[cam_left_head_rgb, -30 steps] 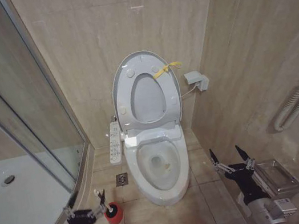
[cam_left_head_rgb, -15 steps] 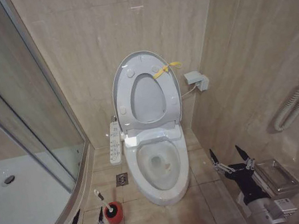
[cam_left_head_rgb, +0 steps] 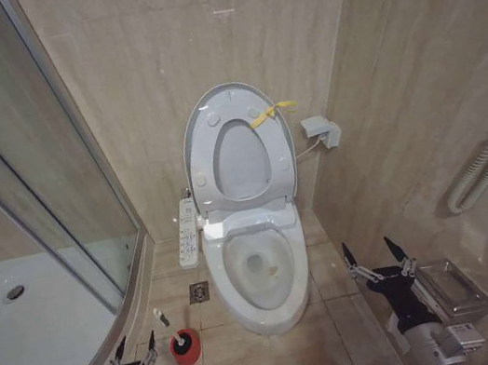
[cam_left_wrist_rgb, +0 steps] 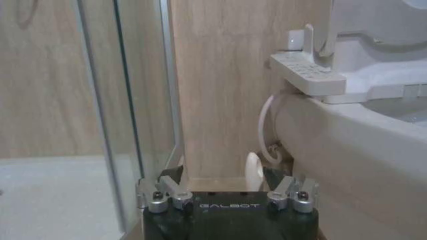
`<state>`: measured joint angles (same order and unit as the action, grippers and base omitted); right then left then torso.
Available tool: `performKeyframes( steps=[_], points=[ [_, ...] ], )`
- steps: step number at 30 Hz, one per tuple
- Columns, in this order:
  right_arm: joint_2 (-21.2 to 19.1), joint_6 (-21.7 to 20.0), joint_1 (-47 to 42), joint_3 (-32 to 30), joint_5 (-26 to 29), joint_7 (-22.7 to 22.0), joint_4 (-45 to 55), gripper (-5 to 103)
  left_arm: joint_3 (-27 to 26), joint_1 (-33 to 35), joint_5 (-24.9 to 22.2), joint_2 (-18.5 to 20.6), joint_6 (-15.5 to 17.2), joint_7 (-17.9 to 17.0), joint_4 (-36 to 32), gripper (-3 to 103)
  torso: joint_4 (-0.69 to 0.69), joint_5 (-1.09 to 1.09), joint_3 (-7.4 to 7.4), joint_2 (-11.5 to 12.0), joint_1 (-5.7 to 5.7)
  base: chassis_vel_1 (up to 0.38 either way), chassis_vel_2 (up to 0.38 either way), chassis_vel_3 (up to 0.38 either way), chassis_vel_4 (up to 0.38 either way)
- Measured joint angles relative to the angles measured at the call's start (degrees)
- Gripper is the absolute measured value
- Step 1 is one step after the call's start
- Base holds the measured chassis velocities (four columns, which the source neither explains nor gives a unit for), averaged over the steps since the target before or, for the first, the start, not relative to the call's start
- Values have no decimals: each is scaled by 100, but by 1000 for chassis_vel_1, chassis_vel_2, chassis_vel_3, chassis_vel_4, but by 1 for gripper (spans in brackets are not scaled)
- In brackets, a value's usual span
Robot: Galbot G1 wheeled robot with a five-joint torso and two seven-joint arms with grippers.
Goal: Open the toilet lid, clean the toilet bowl with a toilet brush, close the toilet lid, and flush.
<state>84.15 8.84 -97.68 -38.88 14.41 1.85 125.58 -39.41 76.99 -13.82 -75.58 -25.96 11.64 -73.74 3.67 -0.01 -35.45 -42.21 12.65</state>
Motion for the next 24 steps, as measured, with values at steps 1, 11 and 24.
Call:
performKeyframes(
  steps=[1,11,24],
  points=[
    [0,0,0,0,0,0,0,100,18,-105,-7,16,-49,79,153,80,0,0,0,0,0,0,0,0,0],
    [0,0,0,0,0,0,0,100,163,-677,55,34,-289,527,906,82,-1,0,0,0,0,0,0,0,0],
    [0,0,0,0,0,0,0,100,161,-1249,128,20,-548,671,1605,79,-1,1,0,0,0,0,0,0,0]
  ],
)
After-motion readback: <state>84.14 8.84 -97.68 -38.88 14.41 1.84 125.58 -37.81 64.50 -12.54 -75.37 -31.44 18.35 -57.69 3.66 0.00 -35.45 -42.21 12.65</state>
